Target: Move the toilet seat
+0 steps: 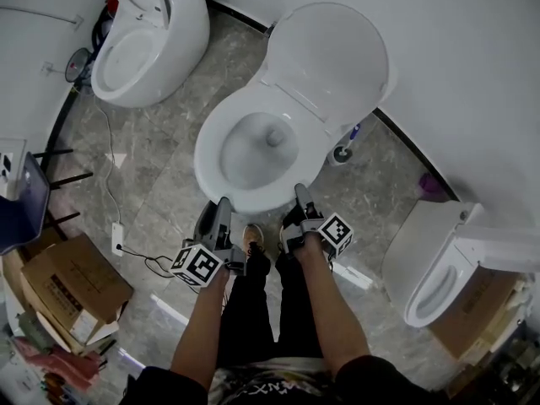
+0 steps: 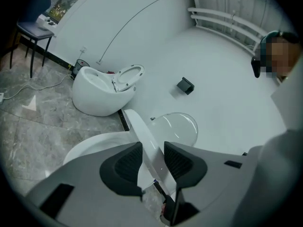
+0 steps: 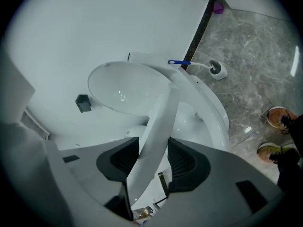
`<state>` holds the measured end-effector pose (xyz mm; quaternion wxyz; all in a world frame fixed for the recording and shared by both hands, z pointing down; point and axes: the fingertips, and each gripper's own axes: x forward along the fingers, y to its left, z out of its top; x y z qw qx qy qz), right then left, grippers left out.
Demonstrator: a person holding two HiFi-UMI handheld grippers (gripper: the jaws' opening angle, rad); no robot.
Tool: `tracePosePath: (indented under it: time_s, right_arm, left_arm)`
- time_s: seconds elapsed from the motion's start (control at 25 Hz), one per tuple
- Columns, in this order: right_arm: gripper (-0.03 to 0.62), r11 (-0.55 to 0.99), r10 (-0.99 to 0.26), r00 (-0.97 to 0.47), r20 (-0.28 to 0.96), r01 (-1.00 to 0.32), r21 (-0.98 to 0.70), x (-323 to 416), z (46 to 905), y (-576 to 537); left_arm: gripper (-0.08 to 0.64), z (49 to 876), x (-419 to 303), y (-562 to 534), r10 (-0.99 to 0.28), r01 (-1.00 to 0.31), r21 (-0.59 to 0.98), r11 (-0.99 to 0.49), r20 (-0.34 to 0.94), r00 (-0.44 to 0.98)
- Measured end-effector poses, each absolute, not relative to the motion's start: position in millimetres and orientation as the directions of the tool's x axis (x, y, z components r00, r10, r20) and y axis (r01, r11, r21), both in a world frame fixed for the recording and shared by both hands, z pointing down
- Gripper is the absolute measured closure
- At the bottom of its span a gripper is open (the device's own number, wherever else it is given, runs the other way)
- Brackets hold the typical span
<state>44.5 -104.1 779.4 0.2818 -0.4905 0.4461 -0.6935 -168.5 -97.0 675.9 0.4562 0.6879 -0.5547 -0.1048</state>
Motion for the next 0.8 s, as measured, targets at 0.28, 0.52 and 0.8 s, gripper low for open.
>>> tracePosePath:
  time_s: [0.28,0.52,0.8]
  right_arm:
    - [0.411,-0.383,-0.883,-0.311,0.352,0.044,-0.923,61,751,-117]
    - [0.416,-0.338,-0.912,-0.283,0.297,0.109,-0.935,67,730,-119]
    - [0.522,-0.262,-0.931,-0.269,0.248,0.018,-0.965,65,687,-115]
  left_arm:
    - [0.407,637,-145,-126,-0.871,-0.667,0.744,-0.048,0.296,0.392]
    - [0.405,610,-129,-145,-0.870,-0.661,0.742,-0.116,0.244,0.427]
    - [0.402,587,-110,-167,-0.868,-0.638,0.750,-0.172,0.191,0.458]
